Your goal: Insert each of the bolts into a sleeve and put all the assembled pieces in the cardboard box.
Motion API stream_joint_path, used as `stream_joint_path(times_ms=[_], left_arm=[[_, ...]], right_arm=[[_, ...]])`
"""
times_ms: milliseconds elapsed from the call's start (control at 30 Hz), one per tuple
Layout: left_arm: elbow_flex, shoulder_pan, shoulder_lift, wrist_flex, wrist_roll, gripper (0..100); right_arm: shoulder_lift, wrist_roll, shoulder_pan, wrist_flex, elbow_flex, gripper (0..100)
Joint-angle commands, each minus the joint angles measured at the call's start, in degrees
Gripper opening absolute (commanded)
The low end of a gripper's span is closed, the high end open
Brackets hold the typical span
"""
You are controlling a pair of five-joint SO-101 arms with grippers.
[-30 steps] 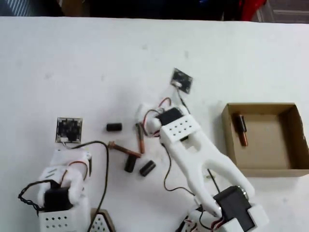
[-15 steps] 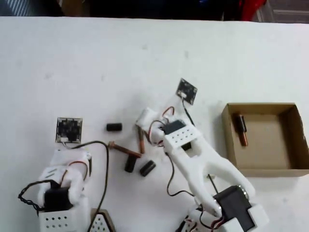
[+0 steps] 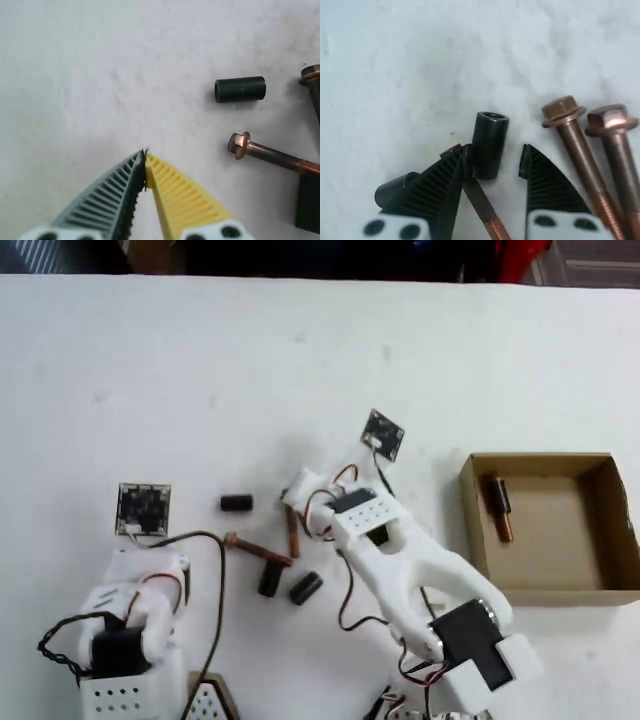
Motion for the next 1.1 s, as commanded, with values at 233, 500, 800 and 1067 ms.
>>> stream_joint_path(times_ms=[233,500,800,1067], left_arm=[[-0.26,-0.66,-0.31,0.00,0.18,2],[-0.26,-0.66,-0.31,0.00,0.18,2],[-0.26,-0.66,-0.31,0.00,0.18,2],[-0.26,-0.66,-0.31,0.00,0.18,2]], right_arm=[[-0.22,3.96,2.24,-0.92,-2.29,3.6],[-6.46,14.15,3.82,3.38,-2.20,2.4],[-13.32,24.44,5.05,8.75,-2.29,2.2],[-13.23,25.76,5.41,9.01,-2.20,2.5]])
